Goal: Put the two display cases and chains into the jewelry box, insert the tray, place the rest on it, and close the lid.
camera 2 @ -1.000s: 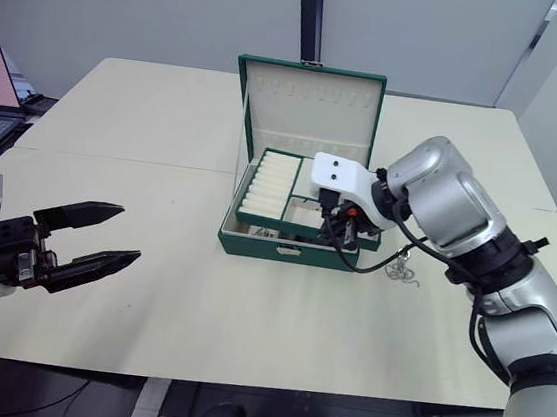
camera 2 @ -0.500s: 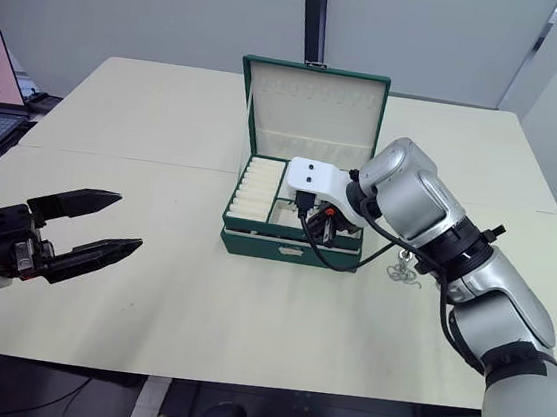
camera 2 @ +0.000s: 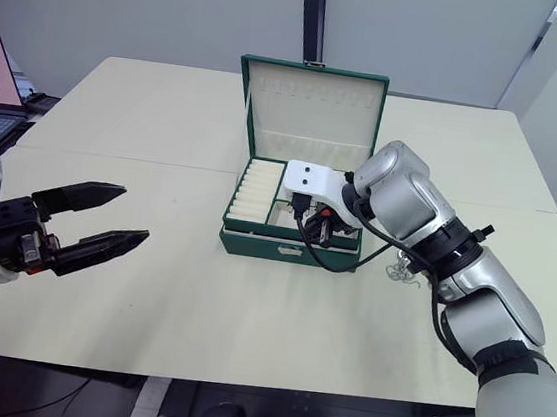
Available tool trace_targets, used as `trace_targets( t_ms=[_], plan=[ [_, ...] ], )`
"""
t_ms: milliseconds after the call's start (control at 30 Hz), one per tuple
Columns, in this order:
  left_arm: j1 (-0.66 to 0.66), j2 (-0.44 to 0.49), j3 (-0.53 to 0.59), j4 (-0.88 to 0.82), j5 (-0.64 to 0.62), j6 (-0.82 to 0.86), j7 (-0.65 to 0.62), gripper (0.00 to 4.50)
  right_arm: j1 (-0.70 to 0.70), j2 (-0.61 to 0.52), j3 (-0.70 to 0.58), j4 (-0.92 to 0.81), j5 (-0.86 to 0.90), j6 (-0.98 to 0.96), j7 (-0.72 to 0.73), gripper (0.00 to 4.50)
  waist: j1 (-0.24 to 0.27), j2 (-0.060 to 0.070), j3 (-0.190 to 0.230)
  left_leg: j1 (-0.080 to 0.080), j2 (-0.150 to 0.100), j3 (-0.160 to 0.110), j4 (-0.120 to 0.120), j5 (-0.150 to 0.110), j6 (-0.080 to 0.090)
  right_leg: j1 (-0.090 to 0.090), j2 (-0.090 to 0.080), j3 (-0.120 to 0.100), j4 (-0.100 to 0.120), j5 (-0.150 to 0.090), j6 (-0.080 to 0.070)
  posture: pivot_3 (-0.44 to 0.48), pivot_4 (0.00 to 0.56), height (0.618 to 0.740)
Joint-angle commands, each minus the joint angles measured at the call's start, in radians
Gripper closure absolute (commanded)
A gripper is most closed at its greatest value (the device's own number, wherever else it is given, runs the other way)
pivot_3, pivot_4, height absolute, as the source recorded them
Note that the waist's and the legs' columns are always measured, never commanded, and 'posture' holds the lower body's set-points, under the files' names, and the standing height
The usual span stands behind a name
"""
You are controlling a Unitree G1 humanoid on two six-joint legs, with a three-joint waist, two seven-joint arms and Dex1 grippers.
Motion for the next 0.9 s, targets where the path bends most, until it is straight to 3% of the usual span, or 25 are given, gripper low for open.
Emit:
trace_targets(
  t_ms=[33, 500, 900],
  plan=[
    [-0.009, 0.018, 0.017, -0.029, -0.017, -0.004, 0.007, 0.00, -0.024, 0.003, -0.019, -0.019, -0.007, 0.002, 0.000, 4.49, 0.000, 0.000, 0.000, 0.000, 0.000, 0.000, 0.000, 0.000, 0.000, 0.000, 0.000, 0.000, 0.000, 0.000, 0.000, 0.000, 0.150, 0.740],
    [0.008, 0.021, 0.030, -0.013, -0.001, -0.014, -0.027, 0.00, -0.012, 0.016, -0.026, -0.008, -0.010, 0.005, -0.020, 4.49, 0.000, 0.000, 0.000, 0.000, 0.000, 0.000, 0.000, 0.000, 0.000, 0.000, 0.000, 0.000, 0.000, 0.000, 0.000, 0.000, 0.150, 0.740],
    [0.061, 0.010, 0.048, 0.048, 0.062, -0.080, -0.132, 0.00, 0.003, 0.011, -0.028, 0.008, -0.012, -0.005, -0.037, 4.49, 0.000, 0.000, 0.000, 0.000, 0.000, 0.000, 0.000, 0.000, 0.000, -0.002, 0.000, 0.000, 0.000, 0.000, 0.000, 0.000, 0.150, 0.740]
  ],
)
